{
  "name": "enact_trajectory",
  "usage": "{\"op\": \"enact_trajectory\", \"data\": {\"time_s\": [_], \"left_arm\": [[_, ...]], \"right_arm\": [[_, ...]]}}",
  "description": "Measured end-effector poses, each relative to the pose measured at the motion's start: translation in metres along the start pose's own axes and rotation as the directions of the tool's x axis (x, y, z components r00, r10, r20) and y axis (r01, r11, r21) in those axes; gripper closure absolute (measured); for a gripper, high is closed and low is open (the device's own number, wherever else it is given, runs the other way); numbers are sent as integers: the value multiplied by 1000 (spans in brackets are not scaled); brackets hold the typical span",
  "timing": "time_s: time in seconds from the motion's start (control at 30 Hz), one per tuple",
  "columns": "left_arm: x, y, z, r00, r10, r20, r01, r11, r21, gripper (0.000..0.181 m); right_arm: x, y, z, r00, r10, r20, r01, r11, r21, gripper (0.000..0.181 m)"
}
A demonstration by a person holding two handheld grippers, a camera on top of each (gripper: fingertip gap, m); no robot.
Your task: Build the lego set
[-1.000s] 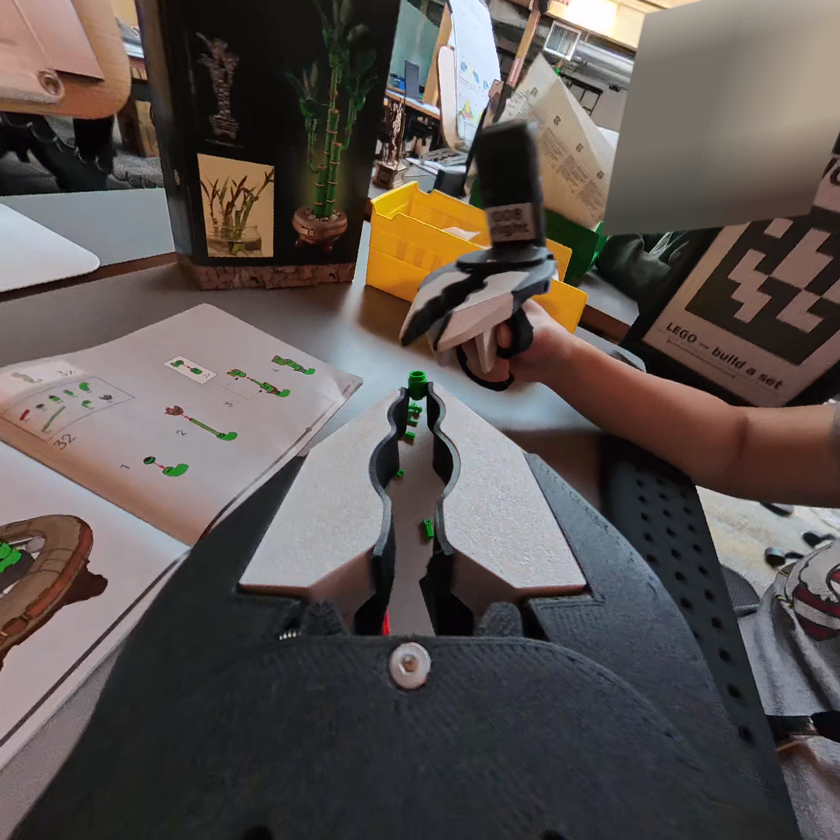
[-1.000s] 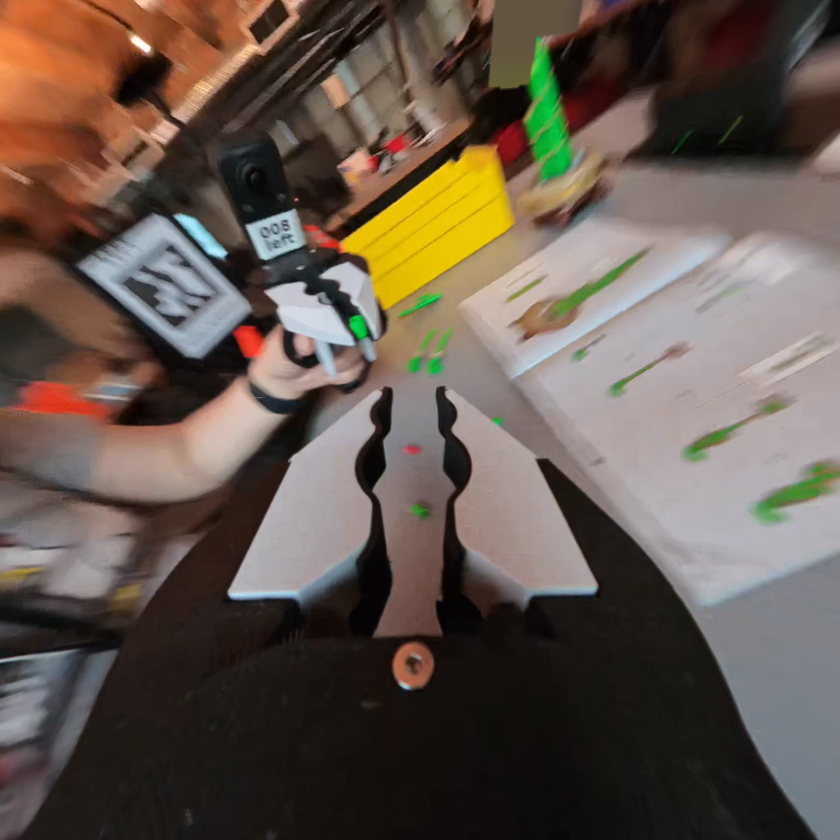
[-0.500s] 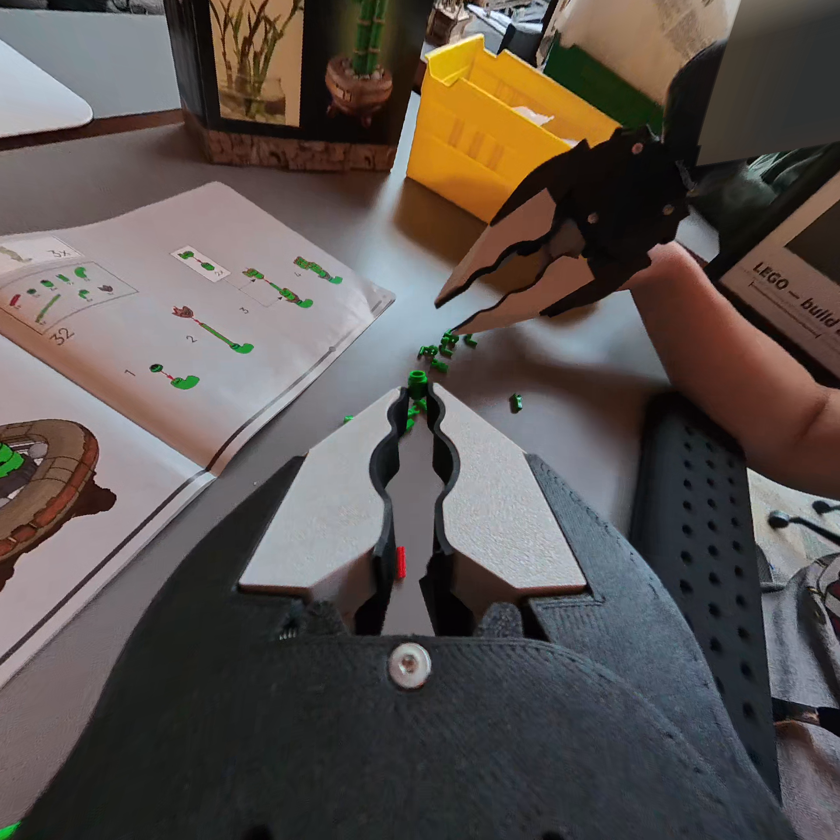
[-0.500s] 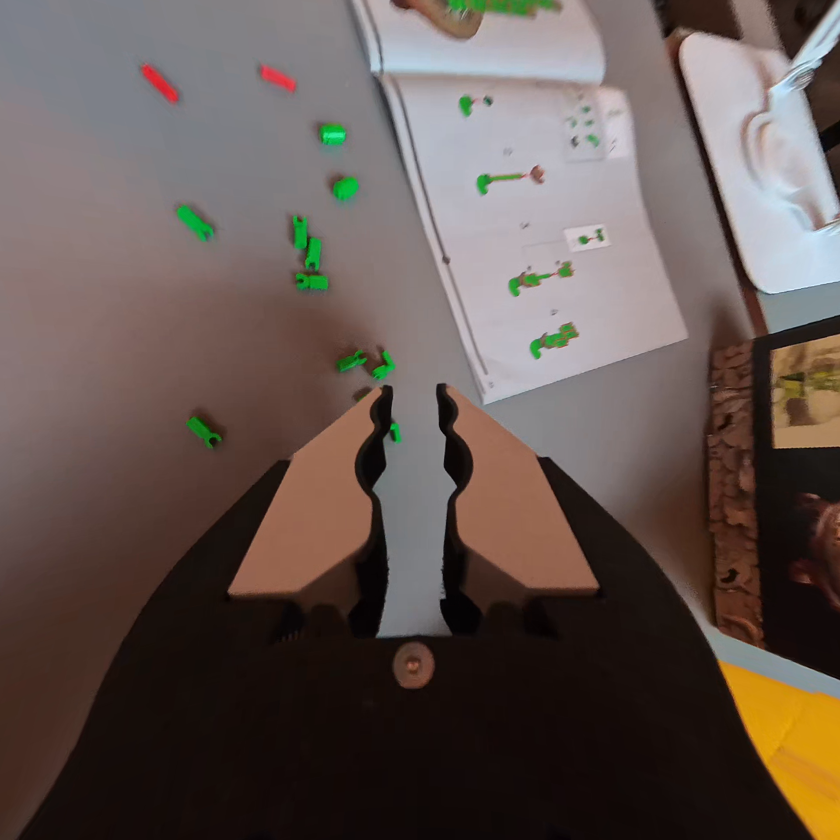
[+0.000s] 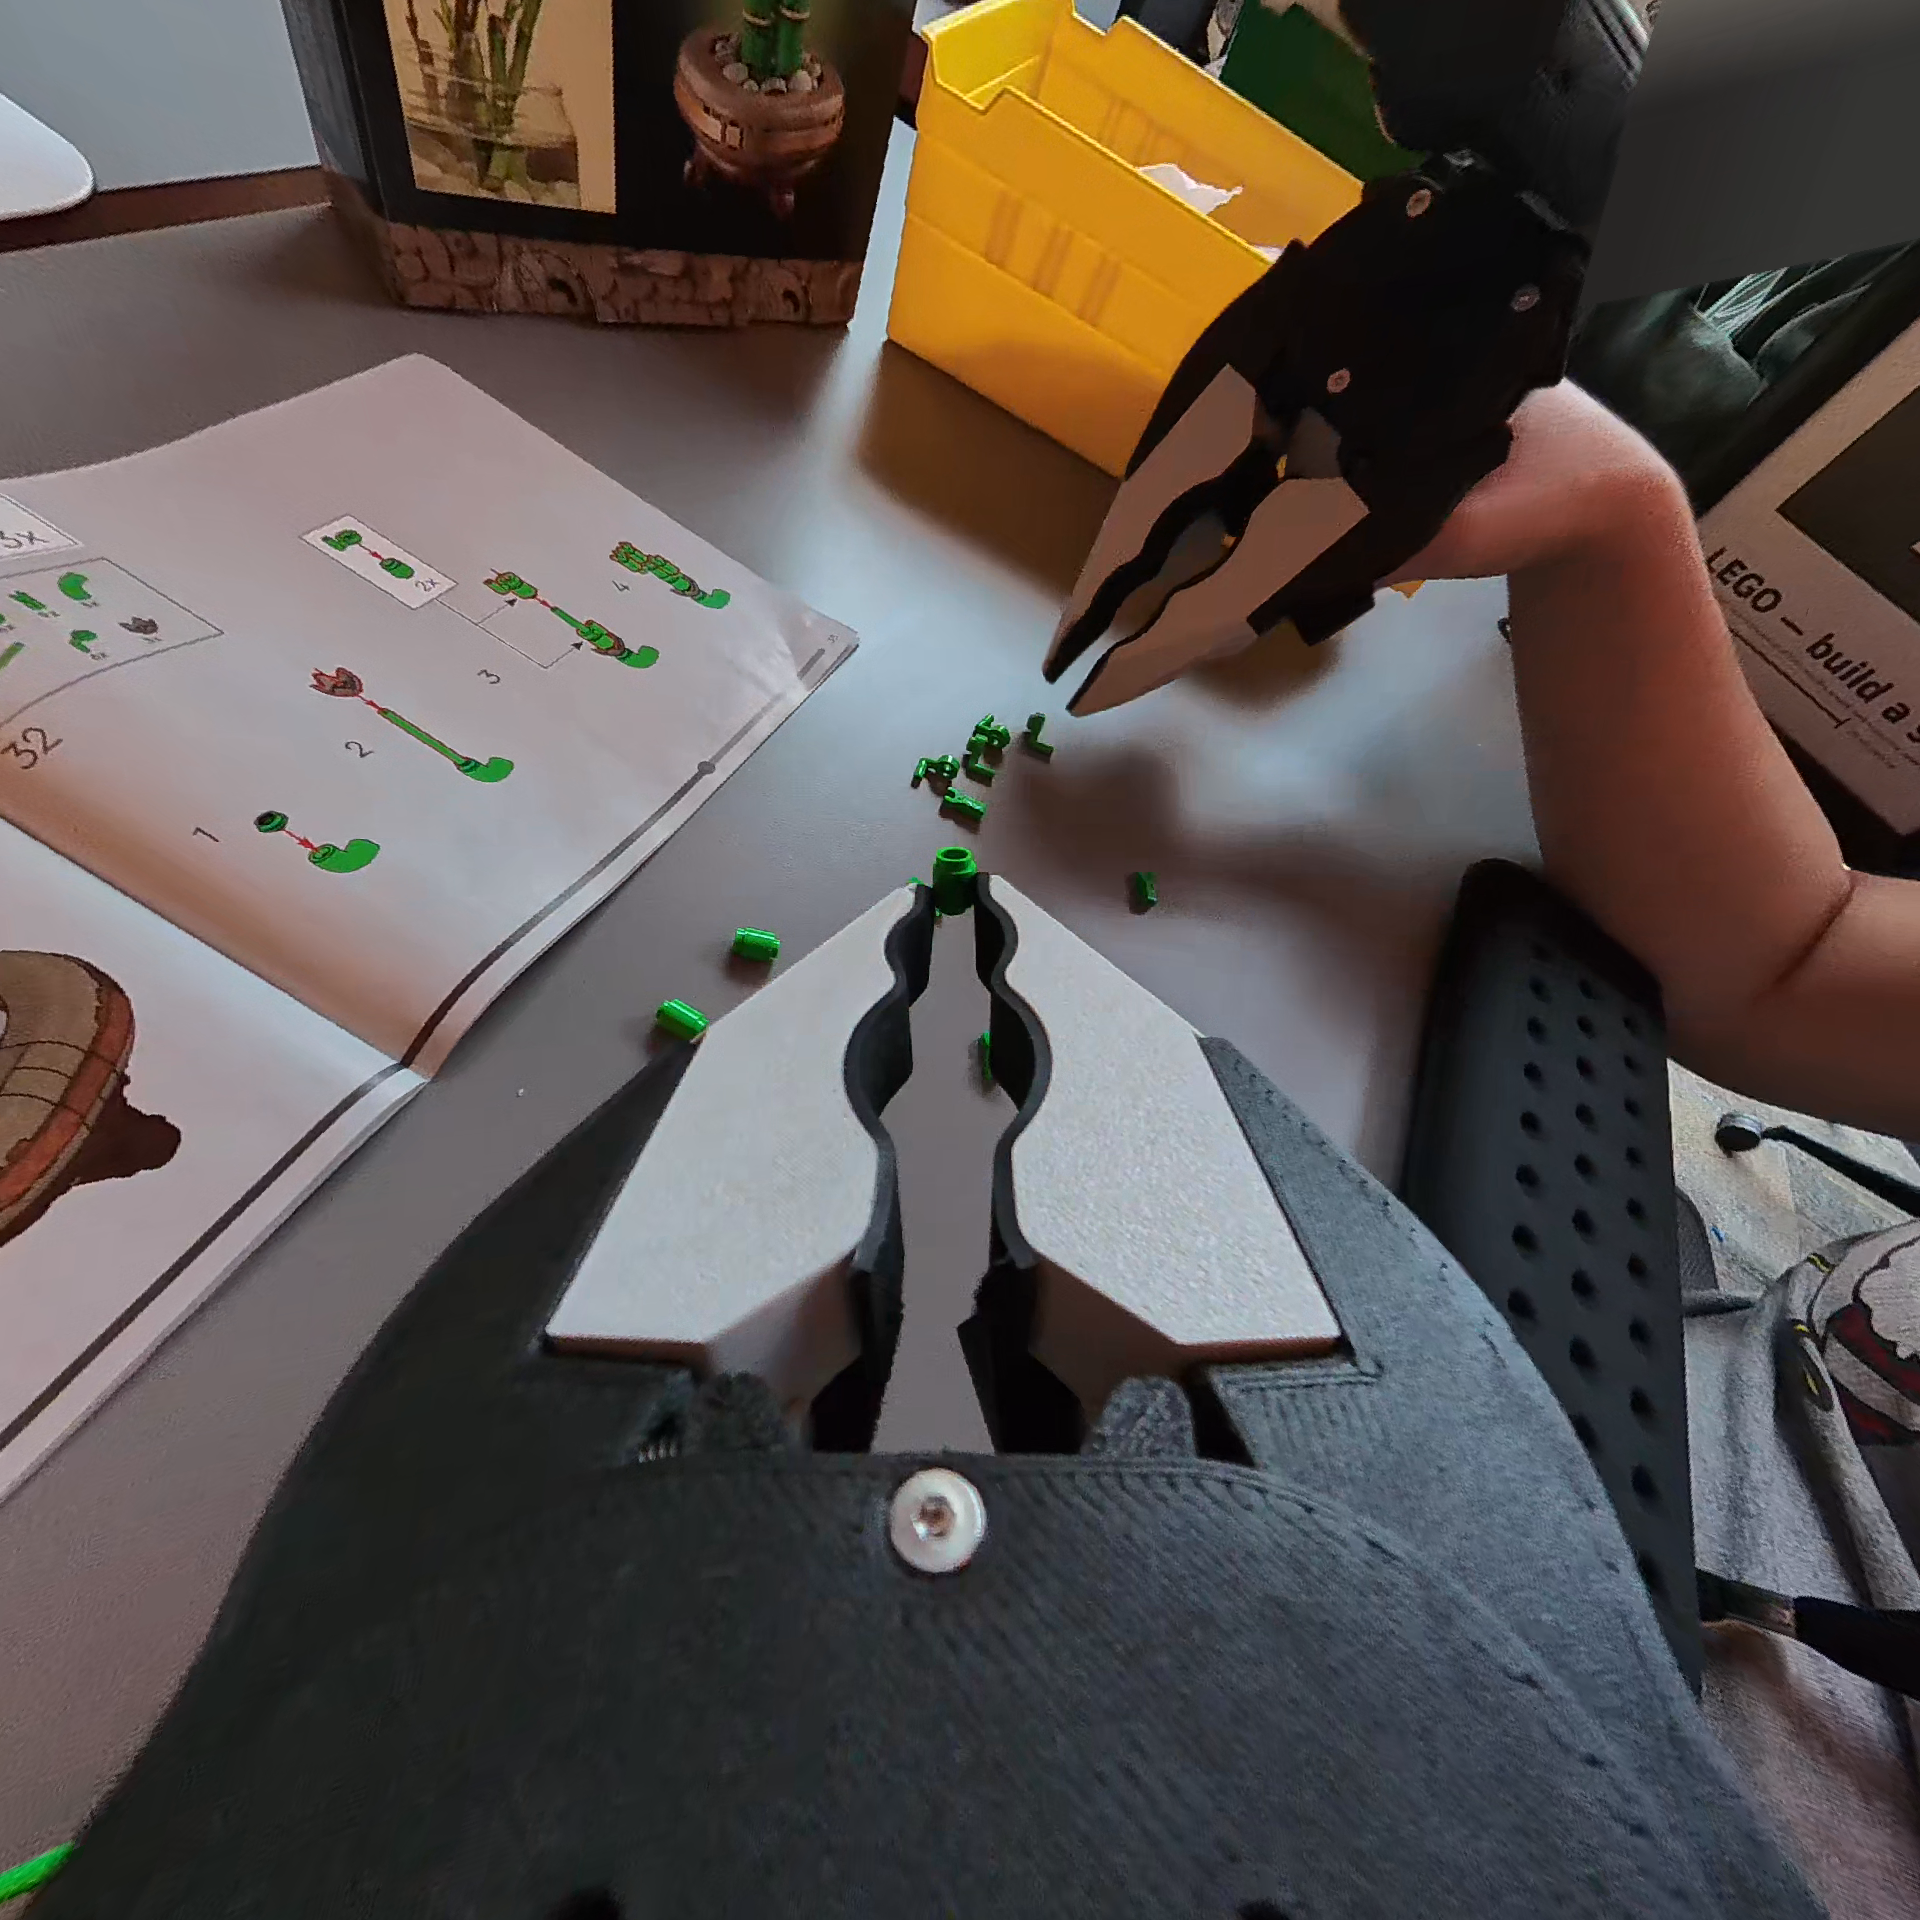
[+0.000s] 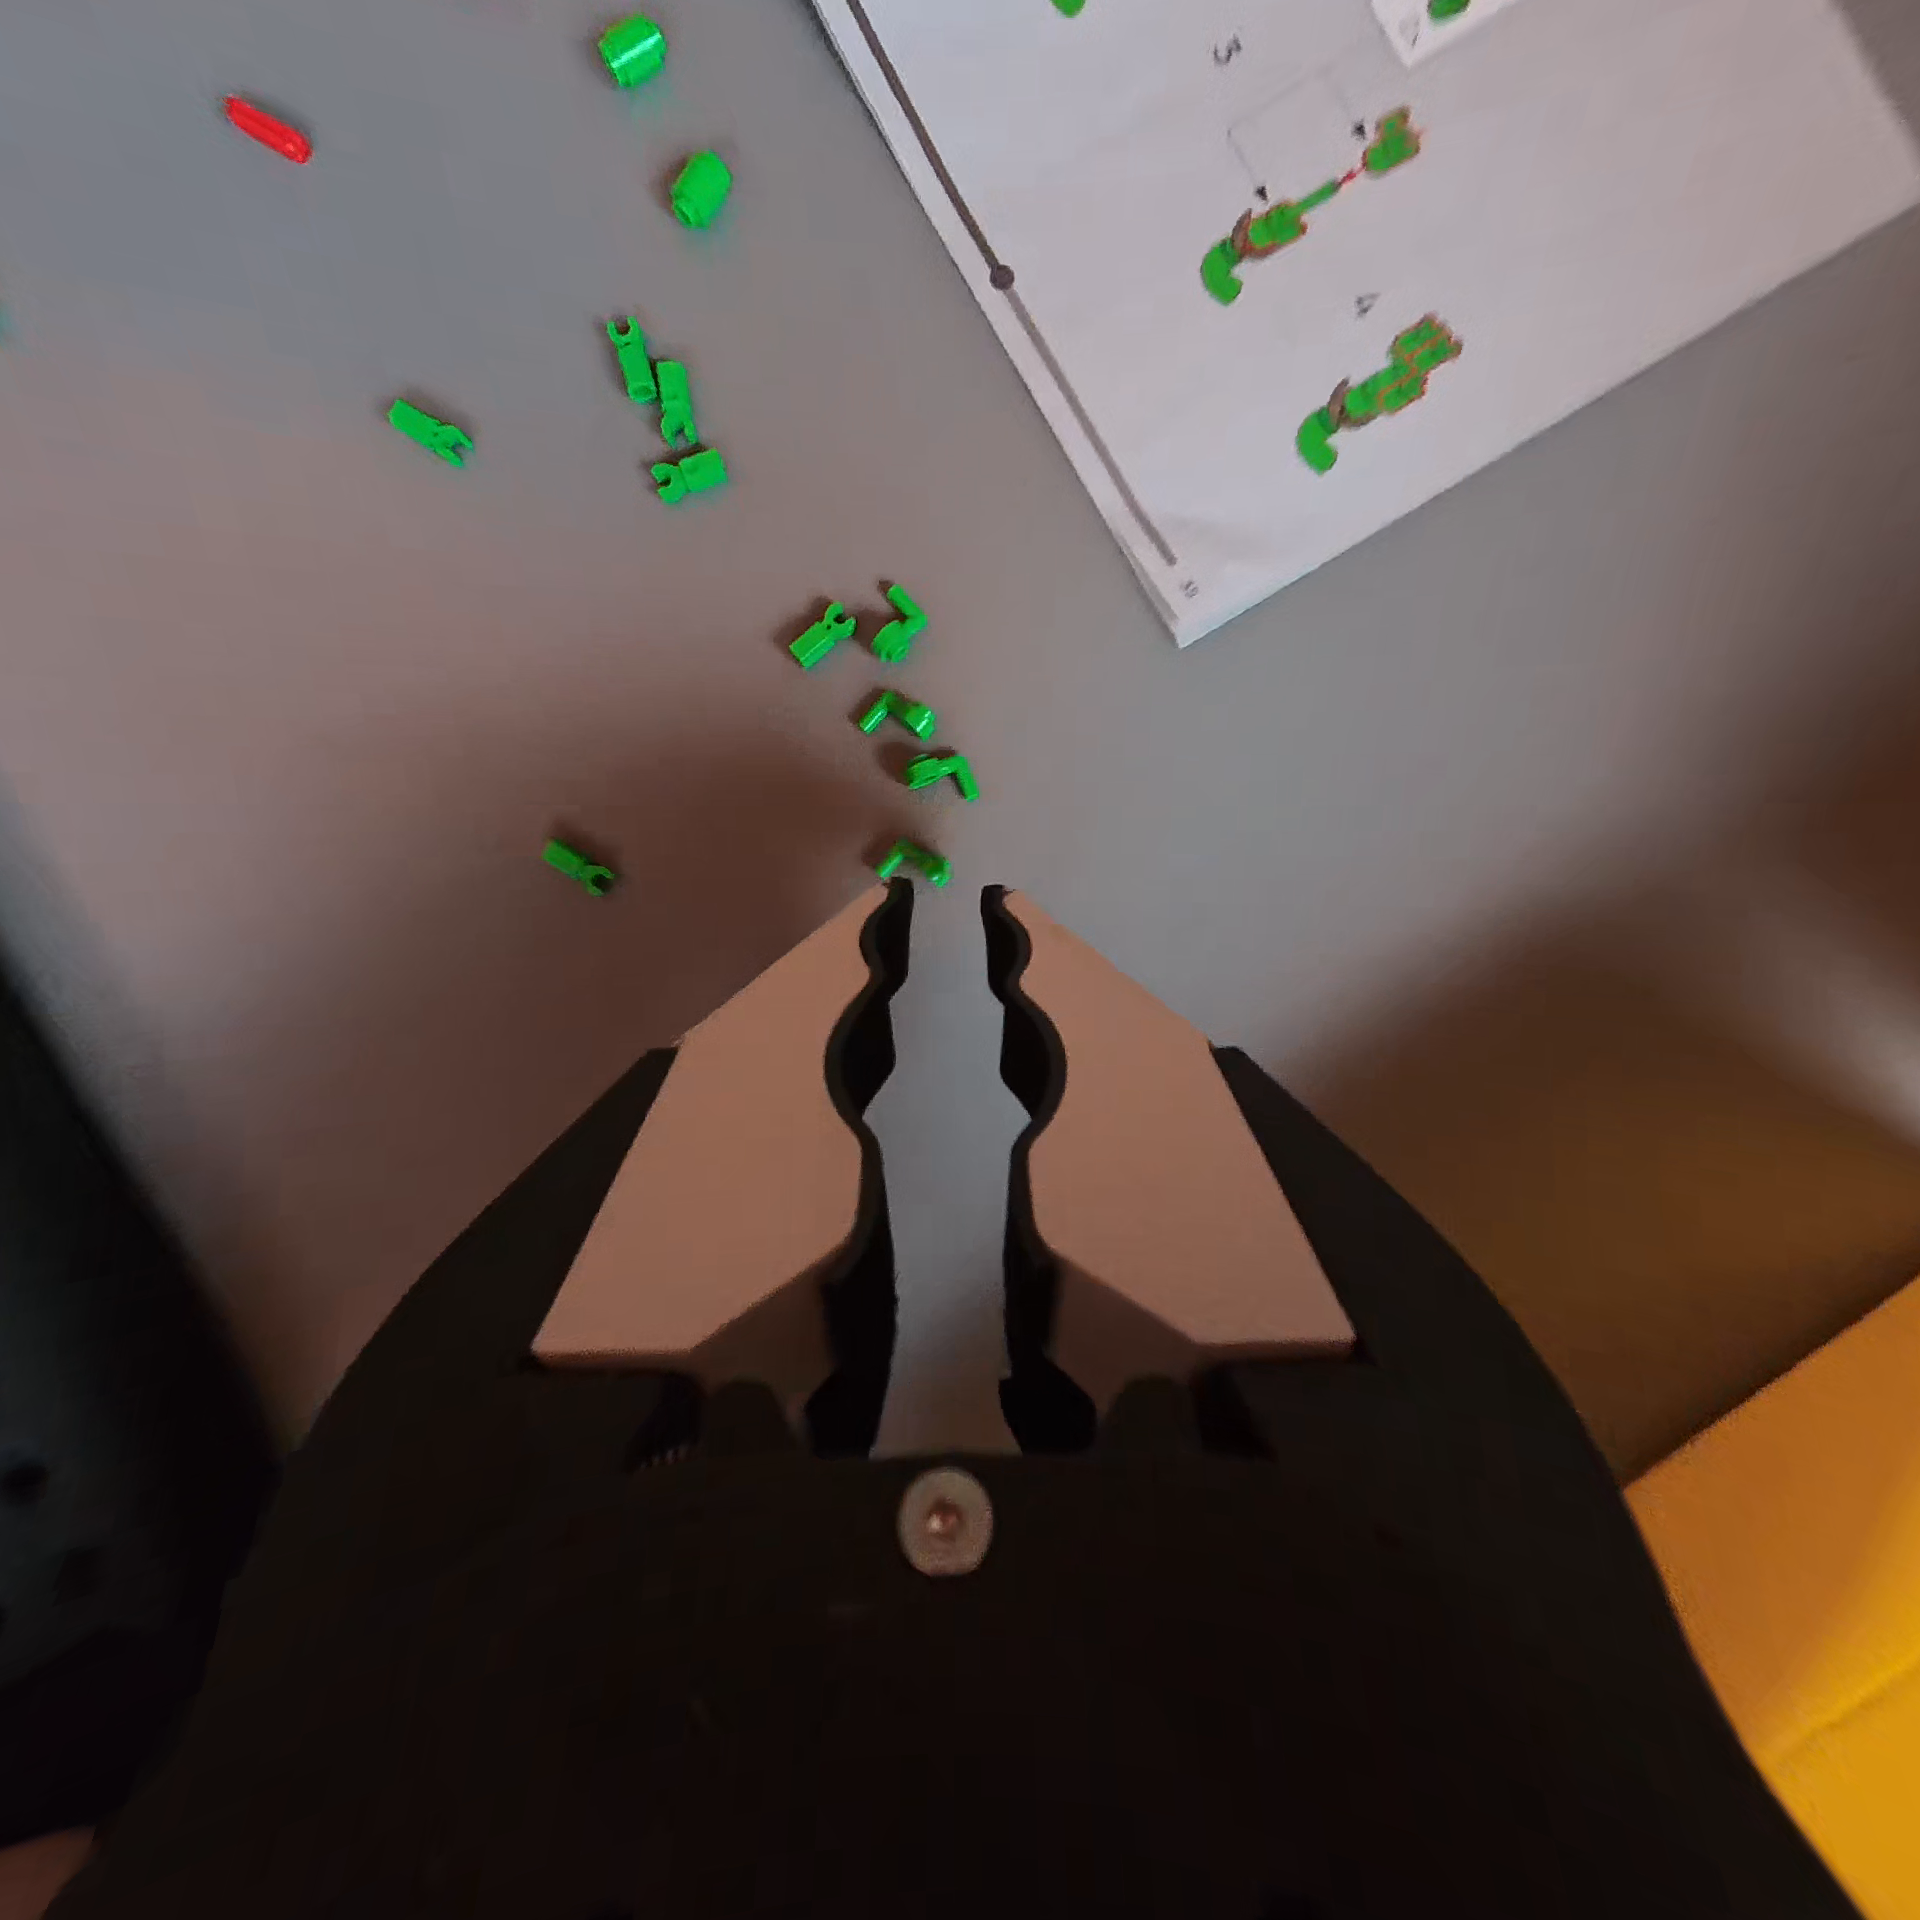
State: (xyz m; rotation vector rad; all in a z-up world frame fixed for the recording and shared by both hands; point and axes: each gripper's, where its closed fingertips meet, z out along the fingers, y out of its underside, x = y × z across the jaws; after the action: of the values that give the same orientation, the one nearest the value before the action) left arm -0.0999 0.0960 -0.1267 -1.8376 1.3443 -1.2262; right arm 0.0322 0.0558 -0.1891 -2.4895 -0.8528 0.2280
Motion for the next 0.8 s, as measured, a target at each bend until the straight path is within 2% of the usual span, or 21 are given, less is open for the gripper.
{"op": "enact_trajectory", "data": {"time_s": [0.13,0.27,0.4,0.5,0.67,0.8], "left_arm": [[1,2,1,1000,-8,-9,8,1000,-14,176],[4,3,2,1000,0,-14,0,1000,-24,176],[5,4,3,1000,3,-12,-3,999,-32,176],[3,6,4,1000,8,2,-8,999,-46,176],[2,9,5,1000,13,7,-12,998,-62,176],[2,10,5,1000,17,13,-16,997,-69,176]], "right_arm": [[-16,0,3,988,119,100,-116,992,-43,172],[-12,3,4,995,95,33,-92,993,-70,179],[-18,1,3,988,142,56,-137,988,-75,171],[-15,4,2,985,173,4,-172,980,-99,171],[-16,7,4,953,303,21,-298,947,-116,169],[-21,1,10,951,308,10,-305,946,-112,169]]}}
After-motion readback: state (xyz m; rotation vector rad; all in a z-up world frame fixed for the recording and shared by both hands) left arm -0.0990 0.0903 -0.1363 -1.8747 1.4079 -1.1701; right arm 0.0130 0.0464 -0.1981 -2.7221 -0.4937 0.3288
